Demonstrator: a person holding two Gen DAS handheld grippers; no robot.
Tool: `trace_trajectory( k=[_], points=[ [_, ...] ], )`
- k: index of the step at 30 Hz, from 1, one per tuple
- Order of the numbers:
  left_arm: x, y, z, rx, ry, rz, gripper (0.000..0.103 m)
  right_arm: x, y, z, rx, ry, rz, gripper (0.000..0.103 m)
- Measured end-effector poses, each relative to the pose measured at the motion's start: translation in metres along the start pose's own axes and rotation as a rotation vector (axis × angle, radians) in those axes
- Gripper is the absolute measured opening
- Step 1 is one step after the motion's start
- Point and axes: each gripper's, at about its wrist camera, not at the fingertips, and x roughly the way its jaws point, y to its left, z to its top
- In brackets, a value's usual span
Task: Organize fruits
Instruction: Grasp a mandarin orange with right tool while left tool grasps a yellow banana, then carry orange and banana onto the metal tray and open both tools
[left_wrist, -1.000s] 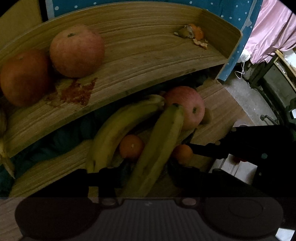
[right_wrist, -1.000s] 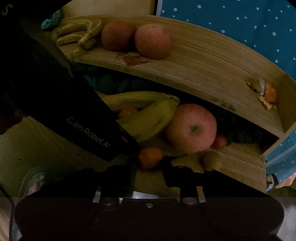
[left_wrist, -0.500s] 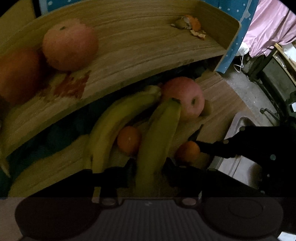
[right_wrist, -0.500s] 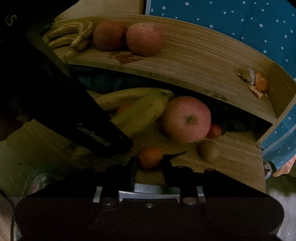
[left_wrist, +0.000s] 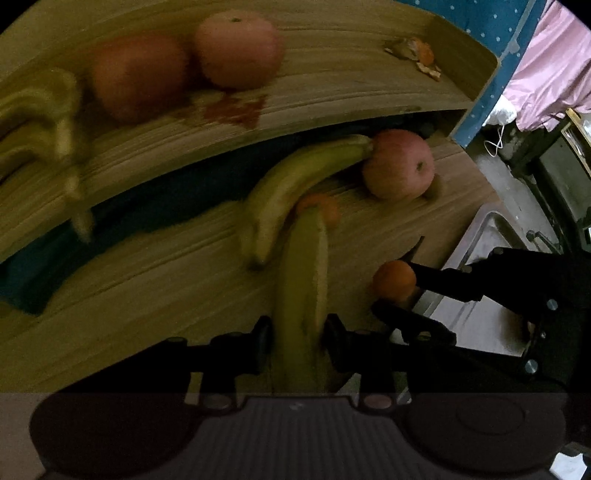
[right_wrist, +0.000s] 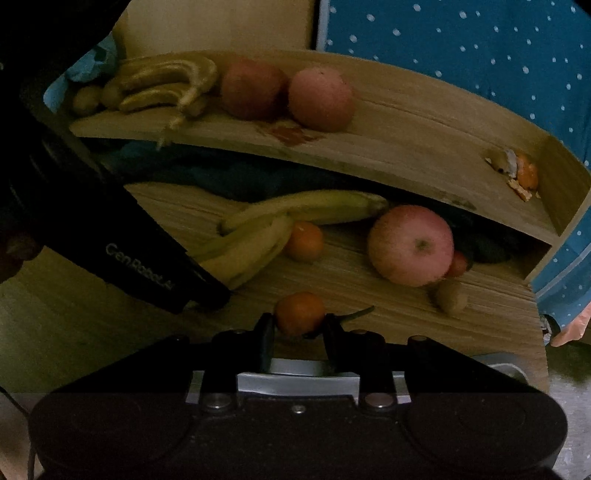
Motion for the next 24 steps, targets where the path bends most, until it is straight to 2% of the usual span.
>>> trace_trajectory(
  k=[10,17,24],
  points=[
    [-0.025,0.016,-0.032,0.023,-0.006,-0.020,0.034,-0.024,0.046,-0.013,0.066,-0.013,-0.036,0.031],
    [-0.045,0.028,-0.055,0.046,-0.030,-0.060,0.034,-0.046,0.078,-0.031,0.137,-0.009,-0.096,0.031],
    [-0.060,0.025,-0.070,0.075,-0.046,-0.109,0.034,-0.069,0.090,-0.045,0.170,-0.004,-0.154,0.031]
  ],
)
